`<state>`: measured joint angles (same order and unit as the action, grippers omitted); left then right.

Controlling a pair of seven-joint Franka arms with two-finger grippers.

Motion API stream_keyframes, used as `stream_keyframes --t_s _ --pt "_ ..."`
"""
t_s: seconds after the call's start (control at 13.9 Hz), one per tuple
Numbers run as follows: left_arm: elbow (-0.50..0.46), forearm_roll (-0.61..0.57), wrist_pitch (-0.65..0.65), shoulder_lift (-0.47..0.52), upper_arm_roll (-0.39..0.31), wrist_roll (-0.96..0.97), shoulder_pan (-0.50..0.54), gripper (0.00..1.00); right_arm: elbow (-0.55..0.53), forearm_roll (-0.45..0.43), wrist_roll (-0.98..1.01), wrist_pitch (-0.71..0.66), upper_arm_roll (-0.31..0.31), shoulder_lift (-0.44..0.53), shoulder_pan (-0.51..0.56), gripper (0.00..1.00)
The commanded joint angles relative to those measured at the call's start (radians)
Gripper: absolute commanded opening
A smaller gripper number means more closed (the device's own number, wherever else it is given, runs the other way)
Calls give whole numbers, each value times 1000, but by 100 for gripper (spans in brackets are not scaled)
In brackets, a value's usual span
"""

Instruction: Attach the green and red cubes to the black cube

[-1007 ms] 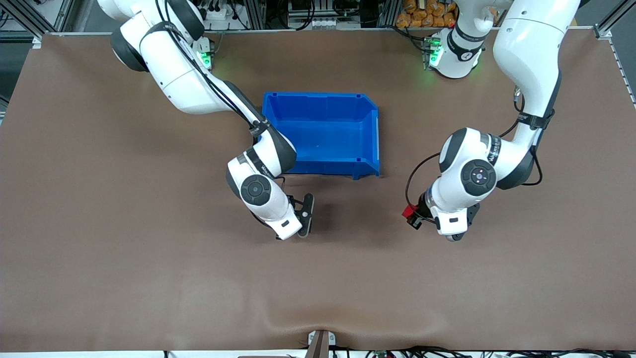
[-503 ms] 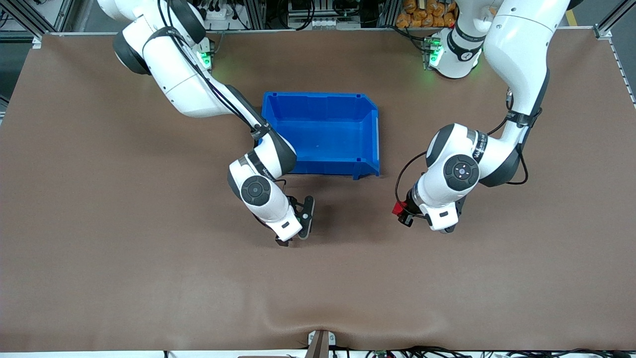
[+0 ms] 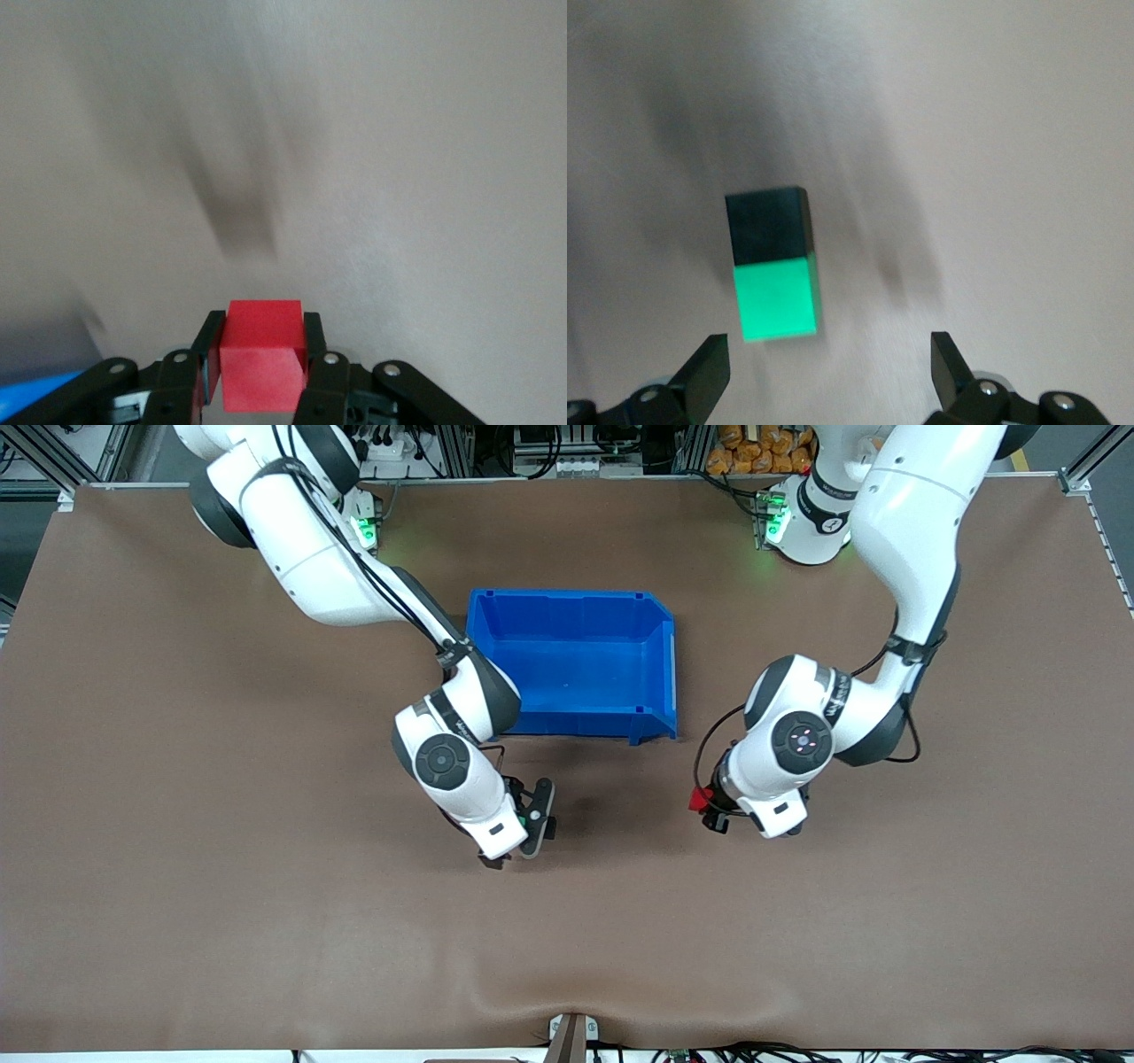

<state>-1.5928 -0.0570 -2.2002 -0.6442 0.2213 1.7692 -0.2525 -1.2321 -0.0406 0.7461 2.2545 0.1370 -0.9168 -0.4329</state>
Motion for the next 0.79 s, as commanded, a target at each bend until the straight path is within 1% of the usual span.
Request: stream_keyframes --t_s 0.0,0.22,0.36,0.43,0.5,0.65,0.72 --pt "143 12 11 -89 -2 100 -42 0 -75 -5 -86 -64 9 107 69 100" --pt "200 98 -10 -130 -3 134 -74 0 -75 -5 -96 -82 9 156 181 100" --pt "212 115 -79 -152 -3 197 -94 0 -75 -5 -100 -84 9 180 274 100" --pt "224 117 -123 -169 -3 240 -109 0 -78 -8 -128 -85 7 191 316 100" --pt "249 117 -140 -190 -5 277 -131 0 -84 -8 -166 -93 7 209 357 100" --pt "255 129 -145 -203 -7 291 -136 0 -119 -11 -246 -105 -2 266 404 100" --pt "258 149 -151 -213 -7 308 -139 0 -163 -12 -279 -104 -26 309 407 100"
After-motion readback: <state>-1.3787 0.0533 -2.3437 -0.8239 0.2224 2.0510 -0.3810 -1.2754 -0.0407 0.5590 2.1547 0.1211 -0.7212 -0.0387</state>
